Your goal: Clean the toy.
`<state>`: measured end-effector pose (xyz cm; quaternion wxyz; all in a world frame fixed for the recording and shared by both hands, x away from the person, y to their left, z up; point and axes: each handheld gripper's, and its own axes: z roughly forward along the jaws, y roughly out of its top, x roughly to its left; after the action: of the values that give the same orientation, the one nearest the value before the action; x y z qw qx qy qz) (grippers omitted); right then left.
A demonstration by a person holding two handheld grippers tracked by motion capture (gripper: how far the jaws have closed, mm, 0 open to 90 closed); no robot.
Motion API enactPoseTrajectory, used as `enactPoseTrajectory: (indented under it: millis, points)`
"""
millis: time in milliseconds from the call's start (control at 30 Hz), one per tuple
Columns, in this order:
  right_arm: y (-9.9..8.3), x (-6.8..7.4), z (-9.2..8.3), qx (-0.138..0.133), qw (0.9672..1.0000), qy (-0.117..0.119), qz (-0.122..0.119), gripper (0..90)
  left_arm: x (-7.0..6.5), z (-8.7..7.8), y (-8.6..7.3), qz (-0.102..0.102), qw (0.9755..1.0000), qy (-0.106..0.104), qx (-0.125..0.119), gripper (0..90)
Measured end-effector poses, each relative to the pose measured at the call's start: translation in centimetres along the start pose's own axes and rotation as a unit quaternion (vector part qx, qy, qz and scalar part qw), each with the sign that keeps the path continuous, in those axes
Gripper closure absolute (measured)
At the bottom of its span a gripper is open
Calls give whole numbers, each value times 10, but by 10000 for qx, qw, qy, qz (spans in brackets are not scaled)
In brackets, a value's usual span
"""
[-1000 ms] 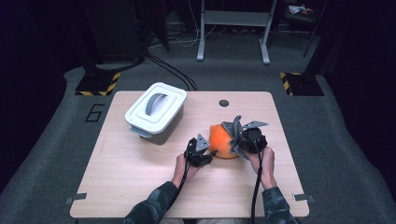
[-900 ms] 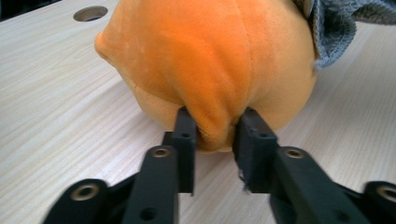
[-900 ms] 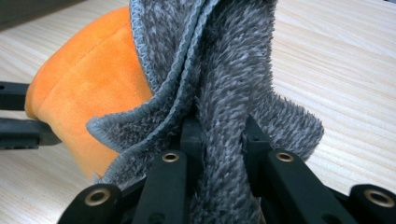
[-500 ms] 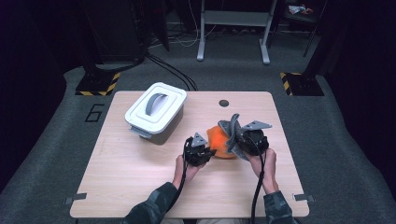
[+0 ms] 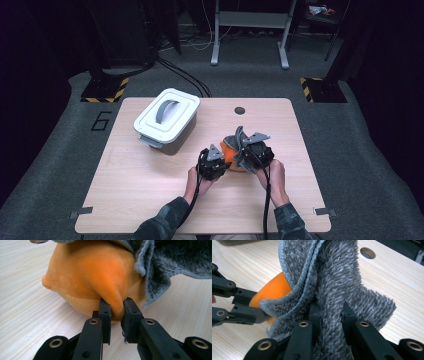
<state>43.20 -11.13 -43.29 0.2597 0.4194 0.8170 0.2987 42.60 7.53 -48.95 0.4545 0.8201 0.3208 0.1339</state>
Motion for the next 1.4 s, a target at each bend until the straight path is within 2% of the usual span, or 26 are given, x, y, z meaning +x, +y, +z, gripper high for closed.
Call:
enactPoseTrajectory:
  millis: [100,467,567,667,700,800,833,867,933,1067,1100,1167,1200,1233,1300,1333,1367,1400]
  points:
    - [-2,-5,-1,-9,9999,53,144,765,0,1,1,-20,10000,-11,17,790]
    - [-22,-30,-1,108,9981,-111,593,763,2,1,1,-115,9999,-73,26,790]
    - [-34,-41,3,229,9965,-133,797,763,2,2,1,-147,9999,-77,11,790]
    - [-39,-46,8,283,9953,-132,918,762,2,2,1,-129,9999,-67,15,790]
    - [-45,-50,12,359,9936,-119,1065,762,2,1,1,-133,9999,-66,29,789]
    - [-53,-55,20,469,9926,-130,1112,761,3,1,2,-133,9999,-51,41,789]
    - [-55,-56,23,519,9918,-93,1168,761,3,1,2,-159,9999,-57,33,790]
    - [-62,-59,29,644,9894,16,1300,759,4,1,2,-168,9998,-55,22,789]
    - [-65,-63,32,638,9885,92,1365,758,4,1,2,-182,9998,-63,16,790]
    - [-62,-65,24,579,9894,4,1335,757,4,0,3,-228,9997,-78,-19,790]
    - [-56,-66,10,418,9907,-97,1294,757,5,-1,4,-217,9997,-104,-11,790]
    - [-49,-65,-4,235,9915,-161,1270,757,3,-2,5,-234,9996,-135,-17,790]
    - [-44,-63,-11,127,9924,-110,1221,757,3,-2,5,-234,9996,-135,-17,790]
    - [-38,-59,-19,14,9933,-34,1157,757,2,-3,7,-321,9993,-203,-12,790]
    - [-30,-51,-26,-122,9946,103,1021,757,-2,-5,9,-381,9989,-265,-51,790]
    - [-30,-51,-26,-122,9946,103,1021,757,-2,-5,9,-381,9989,-265,-51,789]
    - [-21,-39,-25,-44,9961,243,848,757,-6,-6,10,-326,9989,-324,-59,788]
    - [-19,-36,-21,28,9967,203,789,757,-6,-6,10,-326,9989,-324,-59,786]
